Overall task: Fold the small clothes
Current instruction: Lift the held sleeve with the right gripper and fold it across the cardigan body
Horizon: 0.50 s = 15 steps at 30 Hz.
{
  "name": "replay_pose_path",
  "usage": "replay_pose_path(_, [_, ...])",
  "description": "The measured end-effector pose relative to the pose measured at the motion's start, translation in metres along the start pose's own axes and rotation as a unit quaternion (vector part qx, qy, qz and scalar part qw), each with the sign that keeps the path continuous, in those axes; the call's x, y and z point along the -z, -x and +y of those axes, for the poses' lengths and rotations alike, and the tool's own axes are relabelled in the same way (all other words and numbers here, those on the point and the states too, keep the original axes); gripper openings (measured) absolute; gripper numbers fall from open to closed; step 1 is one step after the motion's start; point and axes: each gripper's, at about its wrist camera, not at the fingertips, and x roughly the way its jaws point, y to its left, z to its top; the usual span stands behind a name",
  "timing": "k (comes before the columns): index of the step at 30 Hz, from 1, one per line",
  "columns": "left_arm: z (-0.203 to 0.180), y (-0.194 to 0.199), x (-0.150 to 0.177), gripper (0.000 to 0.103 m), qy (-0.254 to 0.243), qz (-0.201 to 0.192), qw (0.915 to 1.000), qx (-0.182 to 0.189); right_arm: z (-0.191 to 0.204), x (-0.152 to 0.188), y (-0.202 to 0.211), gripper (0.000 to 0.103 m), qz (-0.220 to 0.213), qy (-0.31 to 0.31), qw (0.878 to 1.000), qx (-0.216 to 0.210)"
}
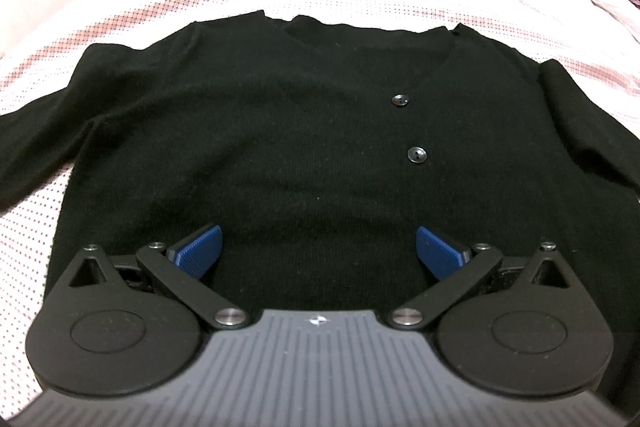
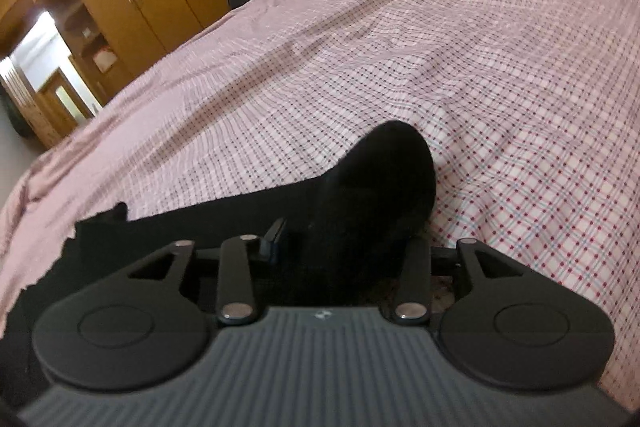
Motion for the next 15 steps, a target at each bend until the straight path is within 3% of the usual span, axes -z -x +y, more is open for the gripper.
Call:
replay_pose_path(2, [0.001,0.003,-0.002,0.103,-0.001,0.005,1.0,0.0,-0.001,-0.002,0.001,0.018,-0.002,-0.004,1.0,0.004])
replay_pose_path(3, [0.002,0.006,-0.002,0.103,-0.001,0.007,1.0,0.0,-0.001,-0.003,0.003,0.015,-0.002,-0.009,1.0,0.002])
replay_pose_path(8, [0.009,0.018,-0.002,0.103,-0.008,0.01,0.9999,0.0,0.005,-0.013,0.024,0.013,-0.031,-0.023,0.999,-0.019])
replay_pose_path(15, [0.024,0.039,-0.004,0.103,0.0,-0.004,1.0,0.002,0.049,-0.035,0.055,0.013,-0.056,-0.017,0.994,-0.087])
